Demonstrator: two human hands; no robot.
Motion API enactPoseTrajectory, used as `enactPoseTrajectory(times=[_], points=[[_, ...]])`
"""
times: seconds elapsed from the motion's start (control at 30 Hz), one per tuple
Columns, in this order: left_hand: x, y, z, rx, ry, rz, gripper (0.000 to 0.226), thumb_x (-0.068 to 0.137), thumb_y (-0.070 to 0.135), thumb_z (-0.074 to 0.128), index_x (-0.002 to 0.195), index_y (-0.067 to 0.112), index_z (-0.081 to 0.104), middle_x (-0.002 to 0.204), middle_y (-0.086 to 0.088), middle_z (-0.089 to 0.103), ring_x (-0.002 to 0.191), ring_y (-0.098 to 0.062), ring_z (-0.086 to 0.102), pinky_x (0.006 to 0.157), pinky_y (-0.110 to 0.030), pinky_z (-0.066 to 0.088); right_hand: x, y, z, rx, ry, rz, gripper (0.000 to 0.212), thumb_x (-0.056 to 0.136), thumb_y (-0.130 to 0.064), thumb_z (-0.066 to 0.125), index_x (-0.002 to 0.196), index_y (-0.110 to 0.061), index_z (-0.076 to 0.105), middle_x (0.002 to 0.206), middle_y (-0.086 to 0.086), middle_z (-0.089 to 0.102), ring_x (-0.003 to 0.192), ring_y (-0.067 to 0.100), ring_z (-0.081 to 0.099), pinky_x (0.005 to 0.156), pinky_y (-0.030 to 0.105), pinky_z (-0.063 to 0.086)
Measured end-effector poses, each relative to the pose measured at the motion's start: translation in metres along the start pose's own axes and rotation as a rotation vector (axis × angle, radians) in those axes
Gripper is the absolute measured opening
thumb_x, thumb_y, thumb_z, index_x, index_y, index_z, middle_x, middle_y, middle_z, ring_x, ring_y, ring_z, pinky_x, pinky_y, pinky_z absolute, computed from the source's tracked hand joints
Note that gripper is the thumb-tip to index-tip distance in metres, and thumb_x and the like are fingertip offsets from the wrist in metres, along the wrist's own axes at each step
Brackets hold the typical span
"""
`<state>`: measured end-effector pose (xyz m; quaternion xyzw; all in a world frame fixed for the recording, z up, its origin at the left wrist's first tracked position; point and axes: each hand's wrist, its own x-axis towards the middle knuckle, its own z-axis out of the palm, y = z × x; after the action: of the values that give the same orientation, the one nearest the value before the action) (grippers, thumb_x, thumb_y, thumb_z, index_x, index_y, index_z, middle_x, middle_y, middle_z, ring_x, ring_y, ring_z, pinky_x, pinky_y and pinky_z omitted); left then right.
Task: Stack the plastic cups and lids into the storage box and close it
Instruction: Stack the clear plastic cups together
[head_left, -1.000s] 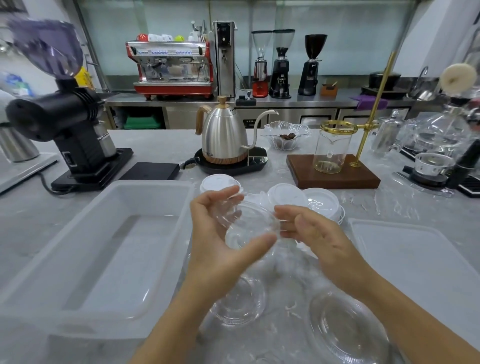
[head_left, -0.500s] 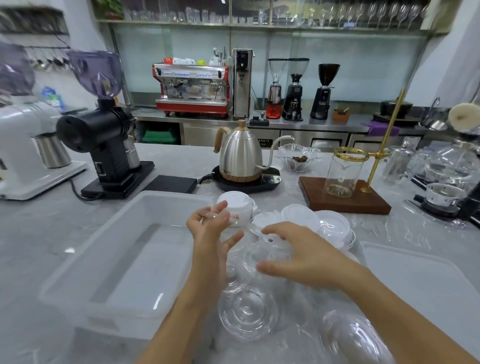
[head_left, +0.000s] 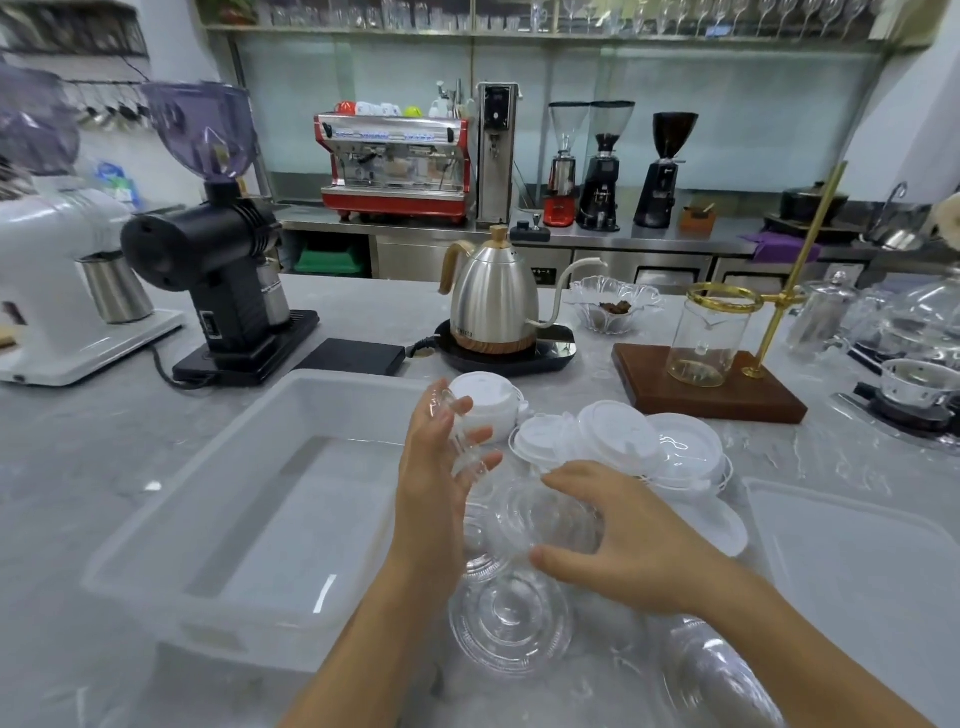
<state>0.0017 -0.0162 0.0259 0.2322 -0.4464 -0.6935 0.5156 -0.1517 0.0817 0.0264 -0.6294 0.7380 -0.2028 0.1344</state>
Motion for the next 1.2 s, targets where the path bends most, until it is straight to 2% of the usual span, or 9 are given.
enactPoseTrajectory(times=[0.13, 0.27, 0.43, 0.53, 0.6, 0.7, 0.8, 0.93, 1.2], points=[[0.0, 0.0, 0.0, 0.058, -0.015, -0.004, 0.072, 0.064, 0.059, 0.062, 0.132, 0.039, 0.059, 0.131, -0.002, 0.063, 0.107, -0.02, 0.066, 0.09, -0.037, 0.053, 0.0, 0.006, 0.004, 0.019, 0.002, 0.006, 0.081, 0.074, -0.071, 0.064, 0.144, -0.033, 0.049, 0.155, -0.016, 0.037, 0.142, -0.001, 0.033, 0.114, 0.022, 0.027], [-0.001, -0.001, 0.001, 0.064, -0.016, -0.019, 0.077, 0.062, 0.06, 0.061, 0.136, 0.038, 0.058, 0.136, -0.005, 0.062, 0.109, -0.022, 0.066, 0.091, -0.037, 0.052, 0.0, 0.009, 0.007, 0.061, 0.039, 0.005, 0.083, 0.065, -0.076, 0.068, 0.136, -0.037, 0.056, 0.146, -0.02, 0.048, 0.134, -0.003, 0.041, 0.113, 0.025, 0.033], [-0.003, 0.0, 0.002, 0.045, -0.039, -0.037, 0.073, 0.067, 0.054, 0.063, 0.138, 0.037, 0.058, 0.137, -0.006, 0.062, 0.111, -0.023, 0.066, 0.097, -0.04, 0.05, 0.001, 0.011, -0.001, 0.335, 0.244, 0.018, 0.069, 0.061, -0.068, 0.075, 0.124, -0.044, 0.06, 0.123, -0.025, 0.061, 0.112, -0.005, 0.056, 0.09, 0.018, 0.047], [-0.003, 0.0, 0.003, 0.02, -0.08, -0.057, 0.07, 0.068, 0.051, 0.066, 0.136, 0.037, 0.06, 0.132, -0.006, 0.065, 0.11, -0.025, 0.067, 0.1, -0.044, 0.051, 0.001, 0.008, -0.004, 0.567, 0.339, -0.024, 0.063, 0.067, -0.056, 0.081, 0.125, -0.044, 0.058, 0.124, -0.024, 0.062, 0.116, -0.003, 0.058, 0.092, 0.022, 0.051], [-0.004, -0.003, 0.002, 0.013, -0.136, -0.084, 0.071, 0.065, 0.052, 0.068, 0.135, 0.037, 0.062, 0.127, -0.007, 0.066, 0.112, -0.028, 0.067, 0.102, -0.05, 0.052, 0.0, 0.003, -0.002, 0.655, 0.339, -0.082, 0.068, 0.069, -0.046, 0.082, 0.13, -0.04, 0.054, 0.13, -0.023, 0.061, 0.123, -0.001, 0.056, 0.096, 0.024, 0.05], [-0.007, -0.005, 0.002, 0.084, -0.273, -0.109, 0.068, 0.071, 0.047, 0.069, 0.138, 0.038, 0.059, 0.138, -0.009, 0.064, 0.124, -0.03, 0.064, 0.103, -0.053, 0.052, -0.002, 0.0, 0.002, 0.736, 0.297, -0.165, 0.078, 0.068, -0.039, 0.084, 0.138, -0.035, 0.049, 0.137, -0.02, 0.058, 0.13, 0.004, 0.054, 0.101, 0.026, 0.048], [-0.01, -0.01, 0.002, 0.192, -0.366, -0.085, 0.065, 0.076, 0.045, 0.071, 0.139, 0.042, 0.057, 0.145, -0.009, 0.058, 0.13, -0.029, 0.06, 0.105, -0.056, 0.05, -0.003, -0.001, 0.003, 0.726, 0.261, -0.19, 0.082, 0.071, -0.029, 0.088, 0.141, -0.034, 0.045, 0.138, -0.022, 0.056, 0.132, 0.002, 0.051, 0.103, 0.022, 0.047], [-0.011, -0.012, 0.001, 0.28, -0.375, -0.046, 0.064, 0.076, 0.049, 0.074, 0.138, 0.044, 0.058, 0.148, -0.003, 0.054, 0.131, -0.025, 0.059, 0.105, -0.062, 0.048, -0.004, -0.001, 0.002, 0.727, 0.244, -0.201, 0.086, 0.068, -0.026, 0.087, 0.141, -0.035, 0.043, 0.136, -0.028, 0.056, 0.131, -0.002, 0.051, 0.101, 0.015, 0.046], [-0.012, -0.011, 0.0, 0.286, -0.409, -0.025, 0.065, 0.076, 0.048, 0.078, 0.138, 0.042, 0.059, 0.147, 0.002, 0.055, 0.125, -0.027, 0.065, 0.097, -0.056, 0.056, -0.004, 0.0, 0.003, 0.71, 0.213, -0.243, 0.091, 0.064, -0.025, 0.089, 0.14, -0.042, 0.041, 0.137, -0.029, 0.055, 0.133, -0.001, 0.05, 0.102, 0.016, 0.045]])
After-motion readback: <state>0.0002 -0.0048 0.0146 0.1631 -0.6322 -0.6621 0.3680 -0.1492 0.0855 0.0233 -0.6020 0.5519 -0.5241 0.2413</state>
